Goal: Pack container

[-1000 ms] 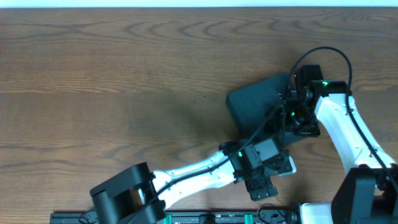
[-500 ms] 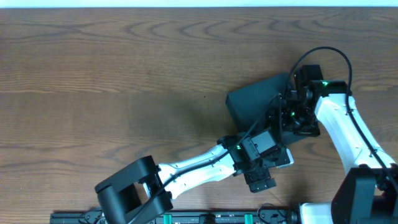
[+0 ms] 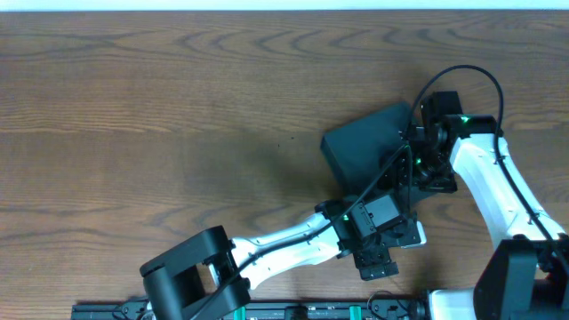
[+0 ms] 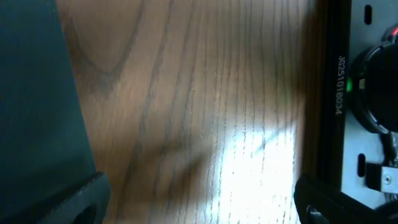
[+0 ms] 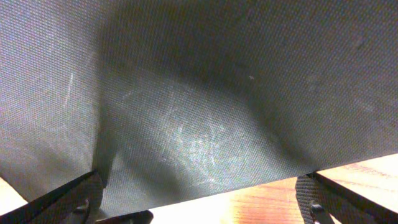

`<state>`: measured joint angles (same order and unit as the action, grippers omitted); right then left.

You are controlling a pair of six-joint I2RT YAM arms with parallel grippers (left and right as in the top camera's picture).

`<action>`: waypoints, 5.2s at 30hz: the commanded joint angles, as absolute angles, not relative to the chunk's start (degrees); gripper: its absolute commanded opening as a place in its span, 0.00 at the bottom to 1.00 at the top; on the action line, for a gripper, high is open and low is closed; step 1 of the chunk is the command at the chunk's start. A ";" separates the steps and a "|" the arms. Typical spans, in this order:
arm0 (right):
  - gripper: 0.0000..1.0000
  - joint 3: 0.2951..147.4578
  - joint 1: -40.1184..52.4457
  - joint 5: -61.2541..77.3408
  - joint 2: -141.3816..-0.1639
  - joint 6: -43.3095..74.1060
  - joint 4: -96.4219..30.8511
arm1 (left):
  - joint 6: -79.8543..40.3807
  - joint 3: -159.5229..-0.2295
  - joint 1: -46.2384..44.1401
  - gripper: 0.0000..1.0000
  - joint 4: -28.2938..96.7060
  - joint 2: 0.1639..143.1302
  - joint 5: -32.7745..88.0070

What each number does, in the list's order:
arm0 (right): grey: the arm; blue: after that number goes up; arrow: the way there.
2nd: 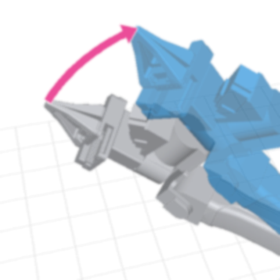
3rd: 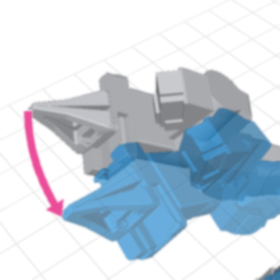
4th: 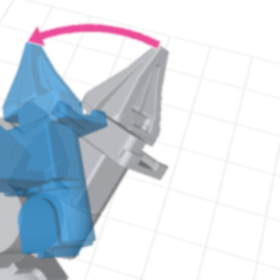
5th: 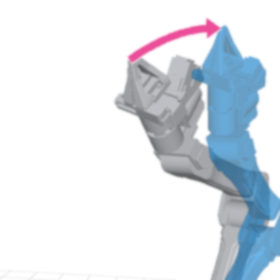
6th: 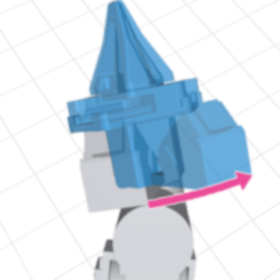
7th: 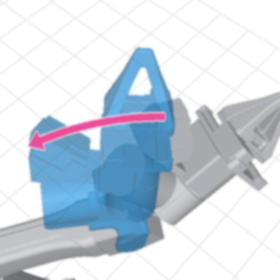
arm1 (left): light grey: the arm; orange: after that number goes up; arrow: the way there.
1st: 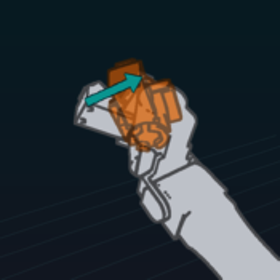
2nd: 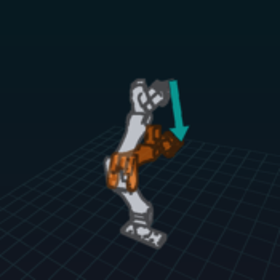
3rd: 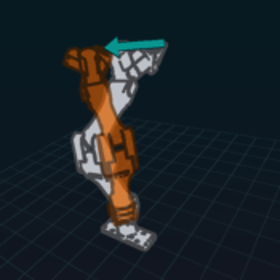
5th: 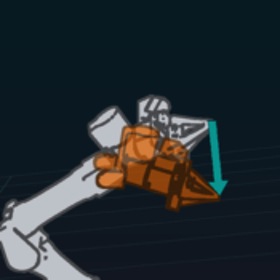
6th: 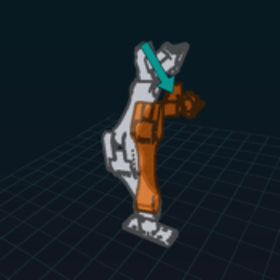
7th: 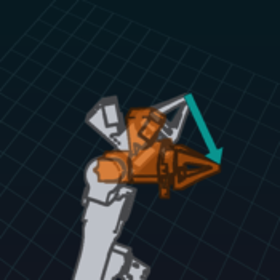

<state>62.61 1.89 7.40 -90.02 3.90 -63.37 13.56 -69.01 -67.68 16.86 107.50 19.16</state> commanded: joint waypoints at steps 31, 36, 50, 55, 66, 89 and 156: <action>0.99 62.33 2.28 7.51 -90.67 4.25 -62.54 | 11.70 -68.62 -63.64 0.95 14.94 113.12 0.05; 0.99 62.33 2.28 7.51 -90.67 4.25 -62.48 | 11.79 -68.64 -63.68 0.95 14.72 112.66 9.58; 0.99 62.35 2.26 7.94 -90.67 4.25 -61.87 | 13.28 -68.64 -64.82 0.95 15.31 111.81 18.46; 0.99 62.46 1.89 8.34 -90.65 4.25 -61.71 | 12.60 -68.64 -64.90 0.95 17.39 106.83 17.72; 0.99 66.35 1.04 8.14 -88.75 4.01 -63.88 | 3.51 -68.62 -63.72 0.95 27.77 92.86 -0.84; 0.99 67.75 -3.66 15.68 -90.52 4.03 -49.89 | -11.40 -68.60 -64.97 0.95 29.45 93.91 -1.67; 0.99 67.75 -3.62 16.10 -96.25 4.23 -49.91 | -8.71 -68.62 -61.80 0.95 10.04 113.16 -4.56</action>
<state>67.99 -3.95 15.22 -94.35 3.90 -49.04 -5.56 -68.79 -62.37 9.85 111.92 1.74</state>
